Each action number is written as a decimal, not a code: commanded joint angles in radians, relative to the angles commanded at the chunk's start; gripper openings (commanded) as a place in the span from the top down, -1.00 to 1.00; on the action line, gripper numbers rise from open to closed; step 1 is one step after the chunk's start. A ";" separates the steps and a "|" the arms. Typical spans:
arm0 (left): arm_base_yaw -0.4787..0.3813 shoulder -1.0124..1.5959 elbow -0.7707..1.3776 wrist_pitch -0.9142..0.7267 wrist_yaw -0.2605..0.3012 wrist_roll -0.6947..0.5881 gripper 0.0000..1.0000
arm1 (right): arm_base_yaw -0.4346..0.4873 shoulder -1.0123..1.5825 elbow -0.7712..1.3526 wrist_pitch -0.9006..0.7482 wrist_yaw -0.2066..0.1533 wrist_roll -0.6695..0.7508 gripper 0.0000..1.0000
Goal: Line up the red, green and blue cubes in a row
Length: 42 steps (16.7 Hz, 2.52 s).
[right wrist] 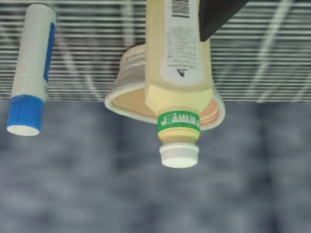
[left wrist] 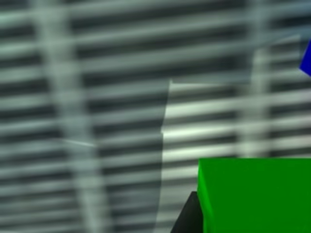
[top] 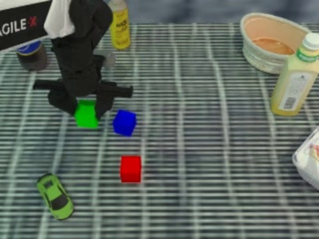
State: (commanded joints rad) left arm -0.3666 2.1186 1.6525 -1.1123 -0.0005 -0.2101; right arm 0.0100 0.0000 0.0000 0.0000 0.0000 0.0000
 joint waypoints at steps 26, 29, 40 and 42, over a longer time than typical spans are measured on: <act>-0.418 0.133 0.005 0.146 -0.007 -0.567 1.00 | 0.000 0.000 0.000 0.000 0.000 0.000 -1.00; -0.418 0.133 0.005 0.146 -0.007 -0.567 1.00 | 0.000 0.000 0.000 0.000 0.000 0.000 -1.00; -0.418 0.133 0.005 0.146 -0.007 -0.567 -0.66 | 0.000 0.000 0.000 0.000 0.000 0.000 -1.00; -0.418 0.133 0.005 0.146 -0.007 -0.567 -0.96 | 0.000 0.000 0.000 0.000 0.000 0.000 -1.00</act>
State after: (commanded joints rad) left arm -0.7849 2.2517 1.6576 -0.9665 -0.0079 -0.7772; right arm 0.0100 0.0000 0.0000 0.0000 0.0000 0.0000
